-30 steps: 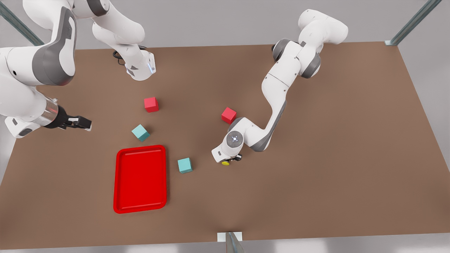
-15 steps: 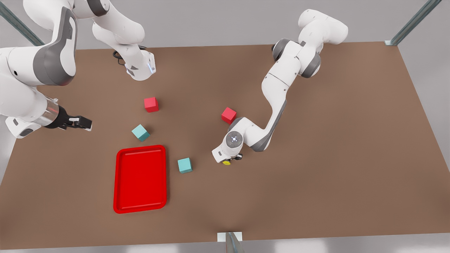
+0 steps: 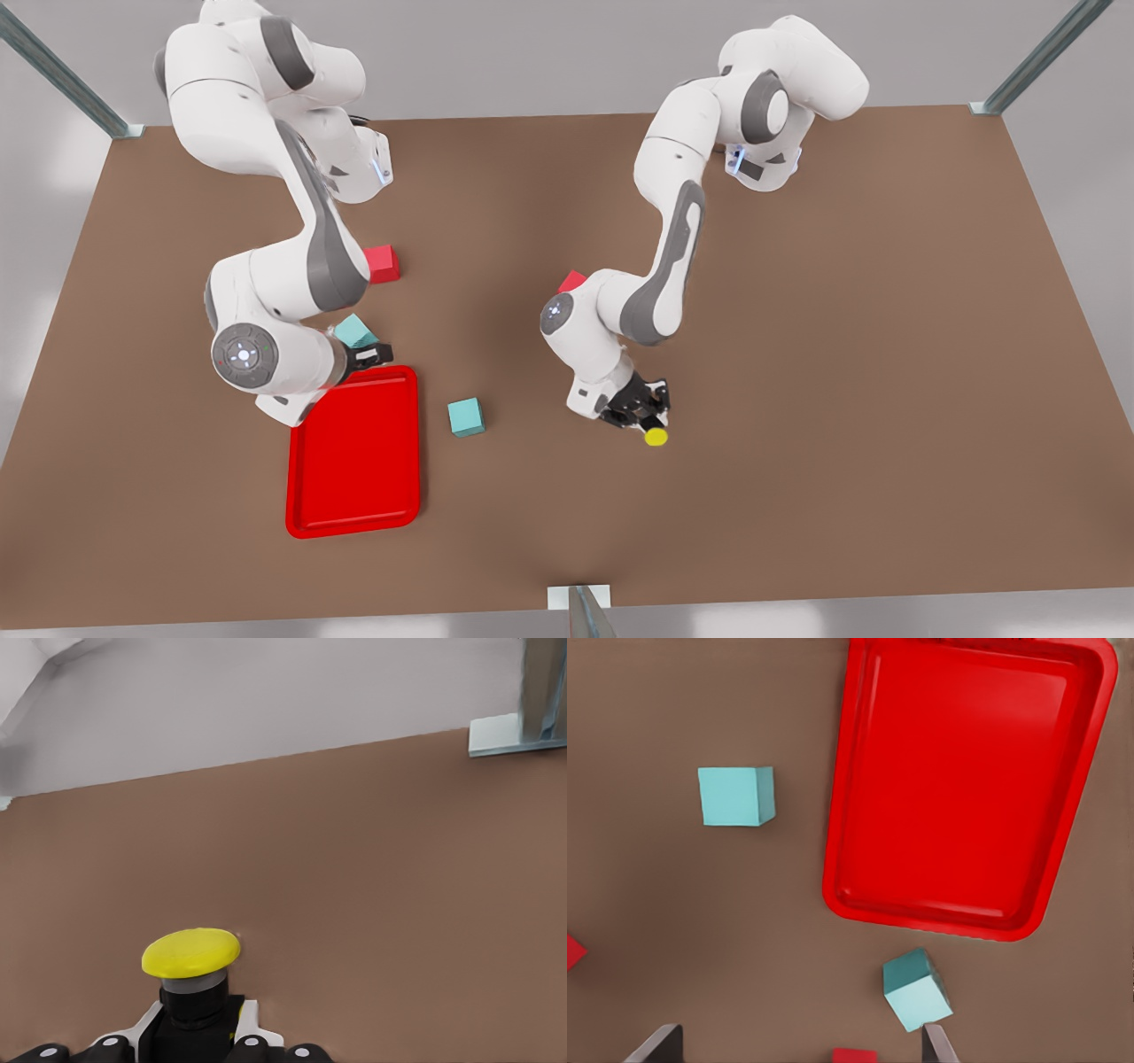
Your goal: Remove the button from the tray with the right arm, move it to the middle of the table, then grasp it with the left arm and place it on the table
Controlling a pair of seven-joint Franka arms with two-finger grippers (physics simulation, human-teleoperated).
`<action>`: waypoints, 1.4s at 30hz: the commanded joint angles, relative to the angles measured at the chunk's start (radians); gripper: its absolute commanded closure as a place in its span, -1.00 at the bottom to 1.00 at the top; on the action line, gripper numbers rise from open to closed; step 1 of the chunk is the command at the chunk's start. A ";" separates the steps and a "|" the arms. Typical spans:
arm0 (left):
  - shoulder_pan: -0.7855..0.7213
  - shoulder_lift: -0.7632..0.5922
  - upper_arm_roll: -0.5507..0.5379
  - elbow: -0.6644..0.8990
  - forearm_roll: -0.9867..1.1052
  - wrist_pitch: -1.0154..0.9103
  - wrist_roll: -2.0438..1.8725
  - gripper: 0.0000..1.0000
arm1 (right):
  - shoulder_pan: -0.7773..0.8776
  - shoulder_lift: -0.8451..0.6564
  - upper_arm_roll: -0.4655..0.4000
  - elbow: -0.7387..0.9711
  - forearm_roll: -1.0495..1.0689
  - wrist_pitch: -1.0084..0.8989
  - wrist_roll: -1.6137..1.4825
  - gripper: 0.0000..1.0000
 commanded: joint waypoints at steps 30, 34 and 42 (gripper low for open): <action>0.011 0.237 -0.137 -0.123 0.606 -0.166 -1.949 -1.00 | -0.067 0.069 0.001 -0.004 0.021 0.136 -0.312 -1.00; 0.011 0.234 -0.136 -0.128 0.609 -0.166 -1.949 -1.00 | -0.067 0.069 0.001 -0.004 0.021 0.136 -0.312 -1.00; 0.008 0.221 -0.130 -0.157 0.634 -0.170 -1.947 -1.00 | -0.068 0.074 0.001 -0.004 0.021 0.136 -0.312 -1.00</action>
